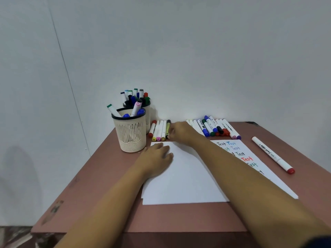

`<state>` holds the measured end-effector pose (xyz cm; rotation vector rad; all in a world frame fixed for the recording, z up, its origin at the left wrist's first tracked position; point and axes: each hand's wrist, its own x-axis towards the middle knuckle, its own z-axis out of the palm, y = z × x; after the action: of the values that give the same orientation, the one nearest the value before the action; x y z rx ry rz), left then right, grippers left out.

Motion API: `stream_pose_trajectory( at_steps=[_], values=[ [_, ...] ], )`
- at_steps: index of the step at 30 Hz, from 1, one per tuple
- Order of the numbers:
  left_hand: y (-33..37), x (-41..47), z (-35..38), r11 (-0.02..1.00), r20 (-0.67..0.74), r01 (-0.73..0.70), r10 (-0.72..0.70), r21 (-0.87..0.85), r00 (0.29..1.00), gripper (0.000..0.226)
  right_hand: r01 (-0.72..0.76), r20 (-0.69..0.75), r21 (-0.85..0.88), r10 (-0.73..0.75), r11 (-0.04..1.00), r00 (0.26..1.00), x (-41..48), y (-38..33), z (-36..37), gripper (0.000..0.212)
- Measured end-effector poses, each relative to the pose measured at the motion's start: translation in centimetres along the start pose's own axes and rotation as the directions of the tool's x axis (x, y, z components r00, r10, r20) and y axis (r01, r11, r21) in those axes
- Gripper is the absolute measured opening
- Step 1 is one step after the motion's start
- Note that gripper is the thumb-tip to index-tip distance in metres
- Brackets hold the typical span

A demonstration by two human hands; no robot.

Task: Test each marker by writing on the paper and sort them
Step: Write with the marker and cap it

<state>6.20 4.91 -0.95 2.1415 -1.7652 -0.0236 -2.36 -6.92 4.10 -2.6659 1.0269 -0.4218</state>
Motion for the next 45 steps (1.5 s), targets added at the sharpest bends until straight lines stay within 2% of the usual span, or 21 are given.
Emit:
stream_pose_trajectory(
  at_steps=[3,7,10,13,19,23,28,31,35,37,39,45],
  values=[
    [-0.2,0.1,0.2,1.0,-0.011,-0.011,0.011,0.003,1.0,0.041,0.004,0.026,-0.051,-0.003,0.999,1.0,1.5,0.0,0.8,0.034],
    [-0.1,0.1,0.3,1.0,-0.012,0.014,-0.014,-0.004,1.0,0.037,0.024,0.002,-0.089,-0.024,0.996,1.0,2.4,0.5,1.6,0.025],
    [0.0,0.1,0.1,1.0,-0.012,0.01,-0.01,0.004,1.0,0.045,0.026,-0.023,-0.066,-0.028,0.997,0.999,2.2,0.9,1.6,0.026],
    [0.0,0.0,0.1,0.999,-0.009,0.026,-0.027,-0.021,1.0,0.038,0.019,-0.064,0.08,-0.014,0.997,0.998,1.6,1.0,1.0,0.028],
    [0.3,-0.1,-0.6,0.993,0.011,0.054,-0.053,-0.104,0.999,0.038,-0.048,-0.307,0.361,0.167,0.931,0.937,0.2,1.8,0.0,0.026],
    [0.7,-0.5,-1.0,0.991,-0.087,-0.008,-0.004,-0.137,0.996,0.038,-0.003,-0.37,0.564,0.256,0.826,0.893,-2.9,2.0,-2.1,0.026],
    [1.3,-1.3,-1.7,0.969,-0.28,-0.16,0.104,-0.186,0.954,0.047,0.077,-0.312,0.82,0.329,0.567,0.891,-7.9,2.1,-3.3,0.023],
    [2.2,-1.7,-1.8,0.96,-0.273,-0.233,0.185,-0.156,0.944,0.055,0.069,-0.269,0.877,0.367,0.475,0.891,-10.4,2.0,-3.2,0.028],
    [3.3,-1.8,-1.3,0.958,-0.306,-0.286,0.266,-0.019,0.914,0.044,0.045,-0.225,0.92,0.431,0.389,0.874,-12.2,2.2,-2.6,0.03],
    [3.5,-1.9,-1.0,0.953,-0.325,-0.303,0.297,0.033,0.898,0.045,0.052,-0.2,0.948,0.463,0.313,0.863,-12.4,2.3,-2.3,0.029],
    [3.7,-1.9,-1.0,0.958,-0.341,-0.282,0.283,0.052,0.897,0.042,0.059,-0.18,0.966,0.488,0.253,0.854,-12.4,2.4,-2.0,0.028],
    [4.2,-2.2,-1.2,0.977,-0.316,-0.211,0.213,0.041,0.925,0.03,0.068,-0.15,0.983,0.541,0.169,0.828,-11.8,2.3,-1.9,0.028]
  ],
)
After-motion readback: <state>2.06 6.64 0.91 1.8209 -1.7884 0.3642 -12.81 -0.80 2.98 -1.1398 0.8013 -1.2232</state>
